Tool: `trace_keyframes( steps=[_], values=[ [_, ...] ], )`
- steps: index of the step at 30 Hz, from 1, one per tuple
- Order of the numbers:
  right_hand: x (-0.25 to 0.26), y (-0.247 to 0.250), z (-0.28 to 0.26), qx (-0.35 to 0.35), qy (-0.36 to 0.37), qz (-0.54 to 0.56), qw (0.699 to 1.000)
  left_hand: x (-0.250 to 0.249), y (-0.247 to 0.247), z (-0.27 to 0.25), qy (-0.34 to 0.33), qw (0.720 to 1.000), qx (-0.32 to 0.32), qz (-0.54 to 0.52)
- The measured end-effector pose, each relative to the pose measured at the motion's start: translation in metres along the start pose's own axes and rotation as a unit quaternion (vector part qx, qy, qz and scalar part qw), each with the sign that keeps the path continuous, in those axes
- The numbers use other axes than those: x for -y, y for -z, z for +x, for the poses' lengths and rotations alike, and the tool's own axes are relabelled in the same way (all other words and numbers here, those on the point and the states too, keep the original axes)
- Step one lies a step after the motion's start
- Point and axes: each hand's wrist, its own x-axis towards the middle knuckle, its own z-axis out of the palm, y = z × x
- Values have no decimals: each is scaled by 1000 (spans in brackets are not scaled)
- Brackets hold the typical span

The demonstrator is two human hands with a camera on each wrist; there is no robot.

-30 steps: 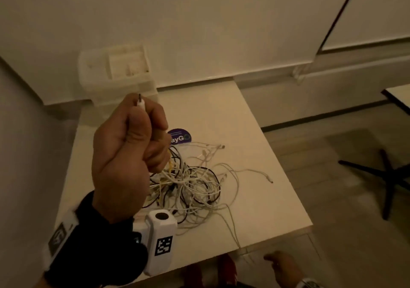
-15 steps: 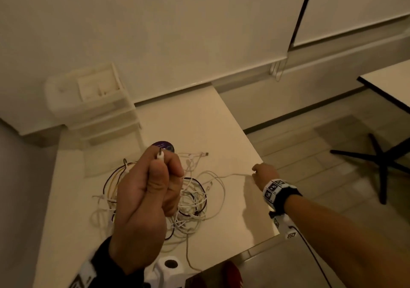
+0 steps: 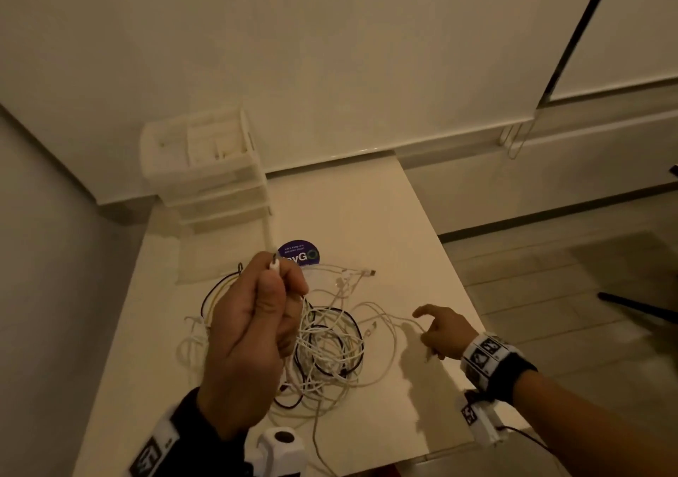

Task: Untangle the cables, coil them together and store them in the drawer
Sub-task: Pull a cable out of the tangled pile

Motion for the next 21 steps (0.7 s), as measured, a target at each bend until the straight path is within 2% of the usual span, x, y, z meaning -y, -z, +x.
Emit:
trace_keyframes(
  steps=[3, 6, 8, 10, 11, 13, 16, 18, 21],
  values=[
    [32, 21, -37, 26, 48, 151, 987, 6, 0, 11, -13, 1000, -12, 22],
    [68, 44, -71, 75, 89, 296, 948, 9, -1, 19, -20, 999, -6, 26],
    [90, 60, -88, 131, 134, 355, 916, 11, 0, 24, -22, 1000, 6, 16],
    [113, 70, -102, 161, 194, 362, 897, 12, 4, 29, -22, 999, 20, 15],
    [126, 73, -109, 146, 235, 334, 901, 11, 7, 31, -22, 999, 25, 22],
    [152, 71, -119, 47, 329, 225, 916, 9, 13, 35, -31, 998, 30, 52],
    [189, 55, -126, -73, 442, 143, 883, 8, 19, 40, -40, 993, 28, 112],
    [208, 40, -127, -107, 467, 151, 865, 10, 22, 41, -35, 992, 13, 122],
    [231, 21, -130, -109, 457, 156, 869, 12, 29, 46, -34, 982, -64, 176]
  ],
)
